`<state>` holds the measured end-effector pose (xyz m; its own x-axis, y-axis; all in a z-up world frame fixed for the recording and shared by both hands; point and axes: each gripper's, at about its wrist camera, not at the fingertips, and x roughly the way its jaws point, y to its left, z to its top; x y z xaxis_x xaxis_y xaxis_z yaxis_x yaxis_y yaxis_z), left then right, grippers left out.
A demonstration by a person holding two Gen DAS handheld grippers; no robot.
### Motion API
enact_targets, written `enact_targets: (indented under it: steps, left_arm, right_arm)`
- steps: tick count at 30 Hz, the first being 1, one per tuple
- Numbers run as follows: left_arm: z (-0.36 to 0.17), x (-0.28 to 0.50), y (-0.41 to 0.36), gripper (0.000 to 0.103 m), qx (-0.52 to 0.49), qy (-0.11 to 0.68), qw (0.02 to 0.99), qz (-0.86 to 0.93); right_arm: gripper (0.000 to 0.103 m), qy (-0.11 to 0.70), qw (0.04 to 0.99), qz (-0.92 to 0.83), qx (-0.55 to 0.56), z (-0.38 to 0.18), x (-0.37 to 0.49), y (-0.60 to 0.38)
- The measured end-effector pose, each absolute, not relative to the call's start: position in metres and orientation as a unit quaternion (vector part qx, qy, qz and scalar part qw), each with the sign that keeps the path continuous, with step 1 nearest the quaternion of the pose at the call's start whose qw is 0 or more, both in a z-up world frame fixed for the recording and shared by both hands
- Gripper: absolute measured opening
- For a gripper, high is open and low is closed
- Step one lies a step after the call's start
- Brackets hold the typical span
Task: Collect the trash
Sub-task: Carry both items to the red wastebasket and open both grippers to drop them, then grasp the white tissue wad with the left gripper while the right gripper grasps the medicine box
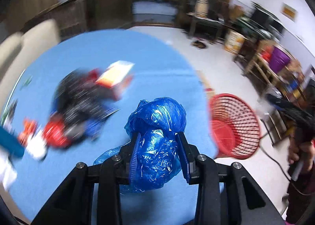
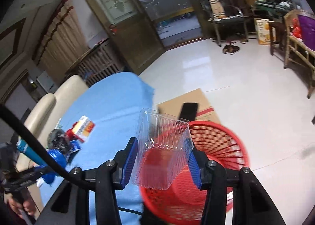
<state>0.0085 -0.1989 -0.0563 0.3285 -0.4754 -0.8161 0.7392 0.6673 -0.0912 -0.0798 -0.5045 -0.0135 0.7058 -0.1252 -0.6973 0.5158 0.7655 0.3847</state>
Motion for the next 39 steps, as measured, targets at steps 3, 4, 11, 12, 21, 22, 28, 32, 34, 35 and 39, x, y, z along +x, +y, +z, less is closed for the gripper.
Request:
enact_targets:
  steps: [3,4,11,12,21,22,28,32,34,35,39]
  left_arm:
    - [-0.054,-0.012,-0.254,0.039,0.180,0.434,0.774,-0.424]
    - [-0.056,-0.018,-0.272,0.039,0.191,0.434,0.765,-0.437]
    - [-0.074,-0.057,-0.350,0.058,0.245,0.430,0.720,-0.486]
    - [-0.076,-0.059,-0.352,0.058,0.249,0.427,0.721,-0.486]
    - [-0.079,-0.039,-0.287,0.060,0.230,0.433,0.748,-0.448]
    - [-0.077,-0.036,-0.273,0.061,0.224,0.433,0.756,-0.436]
    - [-0.067,-0.002,-0.168,0.062,0.169,0.424,0.818,-0.349]
    - [-0.066,0.025,-0.095,0.062,0.132,0.424,0.852,-0.279]
    - [-0.067,0.040,-0.056,0.065,0.113,0.425,0.866,-0.238]
    - [-0.069,0.046,-0.042,0.067,0.105,0.427,0.870,-0.222]
    - [-0.075,0.072,0.011,0.067,0.059,0.436,0.881,-0.173]
  right_arm:
    - [0.056,0.347,0.869,-0.188,0.298,-0.020,-0.092,-0.521]
    - [0.057,0.348,0.866,-0.189,0.304,-0.022,-0.096,-0.525]
    - [0.070,0.351,0.850,-0.190,0.344,-0.034,-0.113,-0.548]
    - [0.070,0.349,0.850,-0.193,0.344,-0.034,-0.115,-0.551]
    - [0.070,0.329,0.858,-0.195,0.343,-0.029,-0.116,-0.544]
    - [0.070,0.329,0.860,-0.191,0.341,-0.028,-0.113,-0.541]
    - [0.070,0.339,0.868,-0.141,0.335,-0.019,-0.076,-0.508]
    - [0.070,0.359,0.873,-0.100,0.314,-0.012,-0.040,-0.473]
    - [0.070,0.370,0.873,-0.077,0.309,-0.011,-0.019,-0.456]
    - [0.070,0.375,0.872,-0.066,0.307,-0.011,-0.010,-0.448]
    - [0.070,0.398,0.864,-0.021,0.308,-0.016,0.035,-0.416]
